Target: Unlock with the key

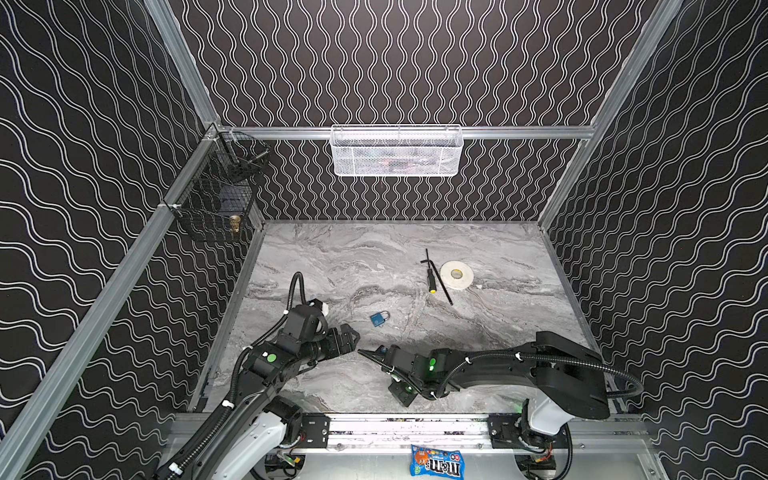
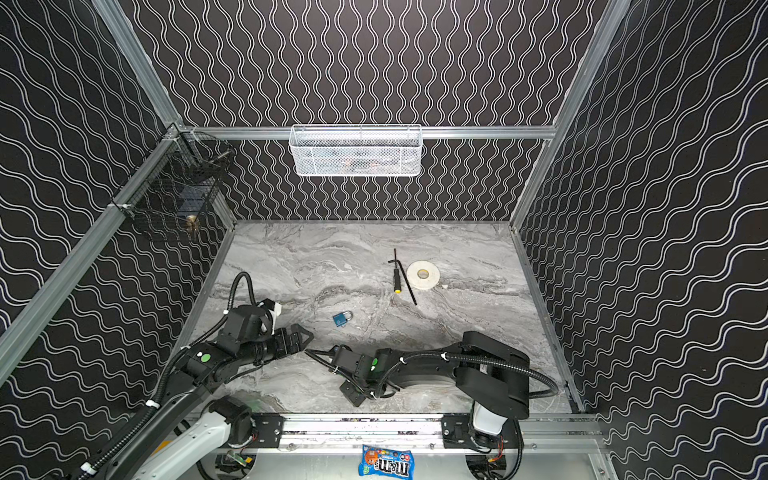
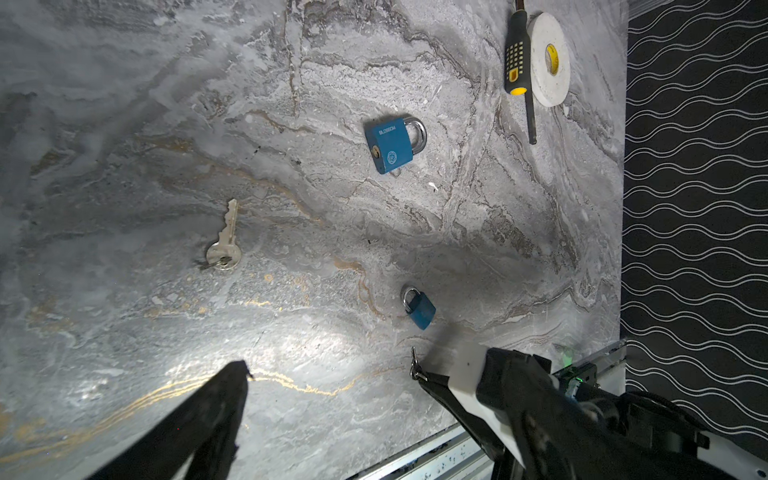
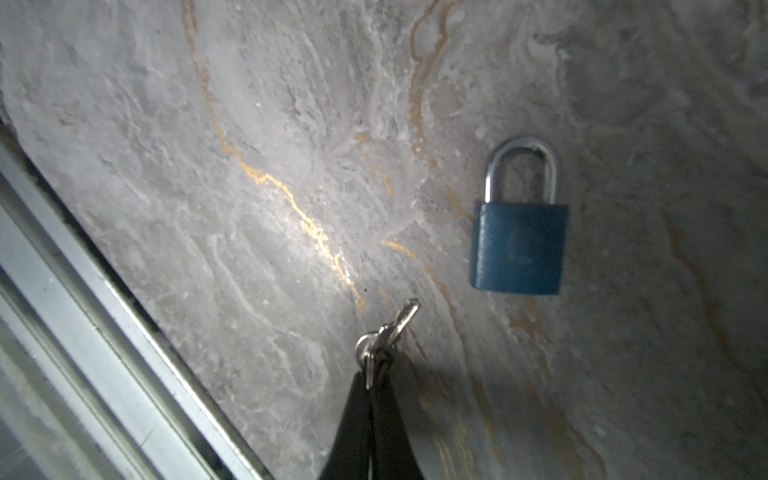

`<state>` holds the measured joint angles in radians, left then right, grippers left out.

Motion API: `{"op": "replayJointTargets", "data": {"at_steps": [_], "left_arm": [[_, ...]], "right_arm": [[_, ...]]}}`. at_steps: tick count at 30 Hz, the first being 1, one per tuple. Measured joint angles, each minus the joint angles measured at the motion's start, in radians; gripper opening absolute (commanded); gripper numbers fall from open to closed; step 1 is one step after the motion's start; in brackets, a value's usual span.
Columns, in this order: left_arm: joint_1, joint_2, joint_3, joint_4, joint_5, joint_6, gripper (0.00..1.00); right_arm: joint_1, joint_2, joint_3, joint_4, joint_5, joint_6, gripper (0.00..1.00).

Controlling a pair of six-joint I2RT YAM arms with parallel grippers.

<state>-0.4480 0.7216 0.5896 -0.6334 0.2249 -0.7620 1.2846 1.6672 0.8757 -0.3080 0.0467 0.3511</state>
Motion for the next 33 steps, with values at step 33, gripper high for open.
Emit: {"op": "replayJointTargets", "data": {"at_steps": [33], "left_arm": [[-0.002, 0.062, 0.098, 0.489, 0.090, -0.575, 0.99]], "right_arm": [[-0.134, -0.315, 0.042, 0.458, 0.217, -0.115, 0.00]]}}
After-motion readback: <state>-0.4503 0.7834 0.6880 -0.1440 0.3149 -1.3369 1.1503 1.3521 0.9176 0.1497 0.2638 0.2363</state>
